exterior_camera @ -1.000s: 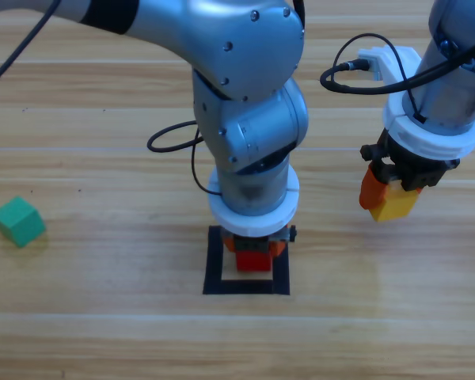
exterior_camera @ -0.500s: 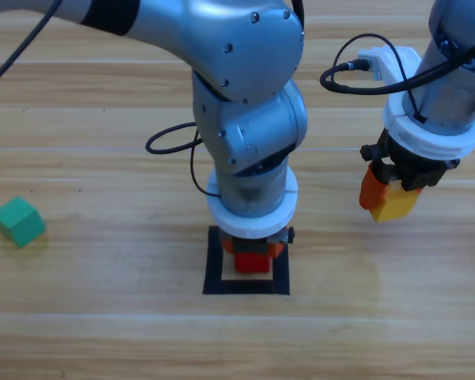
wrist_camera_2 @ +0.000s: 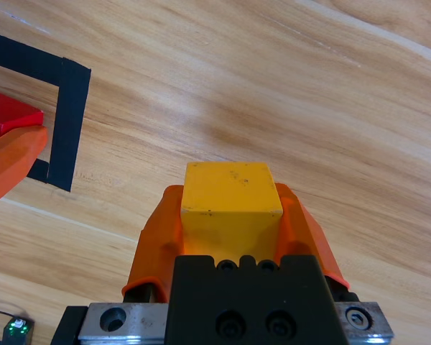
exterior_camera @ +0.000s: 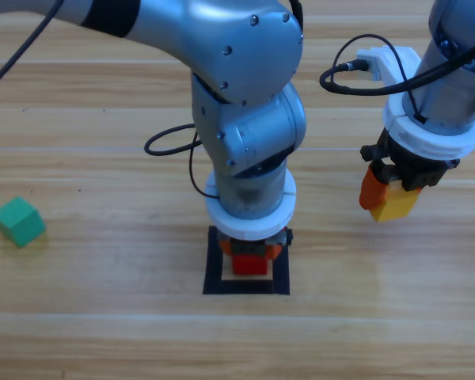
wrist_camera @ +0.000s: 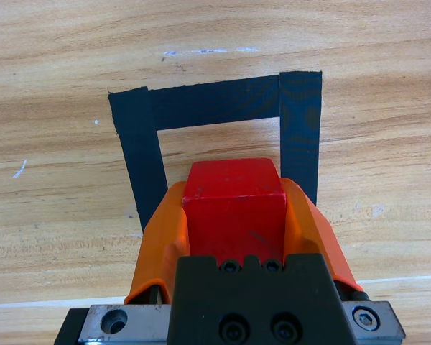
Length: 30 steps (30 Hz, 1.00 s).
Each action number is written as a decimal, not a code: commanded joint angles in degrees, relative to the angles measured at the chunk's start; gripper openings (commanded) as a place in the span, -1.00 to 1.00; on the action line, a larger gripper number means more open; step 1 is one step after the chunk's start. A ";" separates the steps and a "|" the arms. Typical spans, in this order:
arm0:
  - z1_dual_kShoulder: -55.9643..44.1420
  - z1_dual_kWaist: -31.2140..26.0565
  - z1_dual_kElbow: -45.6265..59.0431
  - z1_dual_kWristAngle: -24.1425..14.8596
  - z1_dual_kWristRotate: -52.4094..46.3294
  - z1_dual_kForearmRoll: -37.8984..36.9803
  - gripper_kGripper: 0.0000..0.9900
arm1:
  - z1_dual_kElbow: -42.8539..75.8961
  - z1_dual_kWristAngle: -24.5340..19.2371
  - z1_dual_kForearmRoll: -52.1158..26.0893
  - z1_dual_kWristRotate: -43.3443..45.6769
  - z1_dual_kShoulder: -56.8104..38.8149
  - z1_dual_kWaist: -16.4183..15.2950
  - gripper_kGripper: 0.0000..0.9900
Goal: Stack the blocks in the rectangular block: red at the bottom, yellow in the middle, green on top
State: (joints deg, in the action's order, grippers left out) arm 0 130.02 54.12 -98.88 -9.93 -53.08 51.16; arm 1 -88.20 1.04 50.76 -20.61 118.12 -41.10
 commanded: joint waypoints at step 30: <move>-3.20 -0.42 -2.72 -2.29 -0.97 3.06 1.00 | 0.57 -0.96 -0.92 -0.31 -0.70 -1.44 -0.85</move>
State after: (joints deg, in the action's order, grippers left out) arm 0 130.48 54.07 -99.32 -10.70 -54.09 51.71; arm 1 -88.20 1.05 50.76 -19.78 118.12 -41.10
